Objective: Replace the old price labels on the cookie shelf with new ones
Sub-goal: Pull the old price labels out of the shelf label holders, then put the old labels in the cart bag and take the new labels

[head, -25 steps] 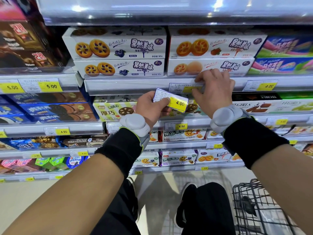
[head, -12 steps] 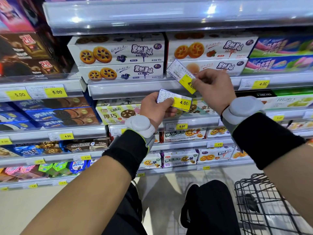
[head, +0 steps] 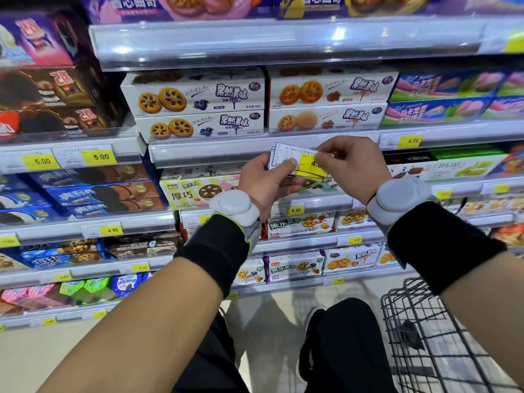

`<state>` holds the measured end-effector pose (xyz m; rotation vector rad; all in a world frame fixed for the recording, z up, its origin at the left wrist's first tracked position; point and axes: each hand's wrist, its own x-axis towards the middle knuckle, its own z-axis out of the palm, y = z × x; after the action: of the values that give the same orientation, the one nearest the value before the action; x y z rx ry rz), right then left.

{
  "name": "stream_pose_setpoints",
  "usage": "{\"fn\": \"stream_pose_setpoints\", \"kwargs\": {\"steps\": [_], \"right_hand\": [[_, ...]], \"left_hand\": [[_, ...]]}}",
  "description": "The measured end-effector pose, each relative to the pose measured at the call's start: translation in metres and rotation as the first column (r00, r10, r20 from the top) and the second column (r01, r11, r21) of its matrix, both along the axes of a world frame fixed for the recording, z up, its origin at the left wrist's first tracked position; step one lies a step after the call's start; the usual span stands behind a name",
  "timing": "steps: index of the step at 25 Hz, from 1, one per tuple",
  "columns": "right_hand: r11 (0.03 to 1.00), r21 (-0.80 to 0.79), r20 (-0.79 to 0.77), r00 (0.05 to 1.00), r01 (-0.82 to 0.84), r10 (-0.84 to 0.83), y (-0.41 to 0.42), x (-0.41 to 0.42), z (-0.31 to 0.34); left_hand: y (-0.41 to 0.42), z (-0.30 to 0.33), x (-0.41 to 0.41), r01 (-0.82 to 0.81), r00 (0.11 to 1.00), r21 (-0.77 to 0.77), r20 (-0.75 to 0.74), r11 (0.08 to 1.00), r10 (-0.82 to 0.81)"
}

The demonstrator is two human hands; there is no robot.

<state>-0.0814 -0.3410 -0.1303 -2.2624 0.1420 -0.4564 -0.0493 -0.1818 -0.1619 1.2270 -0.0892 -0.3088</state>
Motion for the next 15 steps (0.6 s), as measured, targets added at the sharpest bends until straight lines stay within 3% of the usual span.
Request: {"fn": "stream_pose_setpoints", "kwargs": {"steps": [8,12,15], "right_hand": [[0.992,-0.06,0.101,0.989,0.114,-0.108,-0.033,-0.046,0.004],[0.973,0.061,0.037,0.973,0.225,-0.227,-0.068,-0.079,0.005],[0.952,0.046,0.004,0.952,0.304,-0.305,-0.094,-0.103,0.005]], "left_hand": [[-0.044,0.009,-0.022,0.083,0.994,0.075,0.063,0.994,-0.088],[-0.085,0.013,-0.042,0.165,0.982,0.087,0.079,0.982,-0.172],[-0.117,0.014,-0.057,0.233,0.967,0.105,0.084,0.967,-0.242]]}}
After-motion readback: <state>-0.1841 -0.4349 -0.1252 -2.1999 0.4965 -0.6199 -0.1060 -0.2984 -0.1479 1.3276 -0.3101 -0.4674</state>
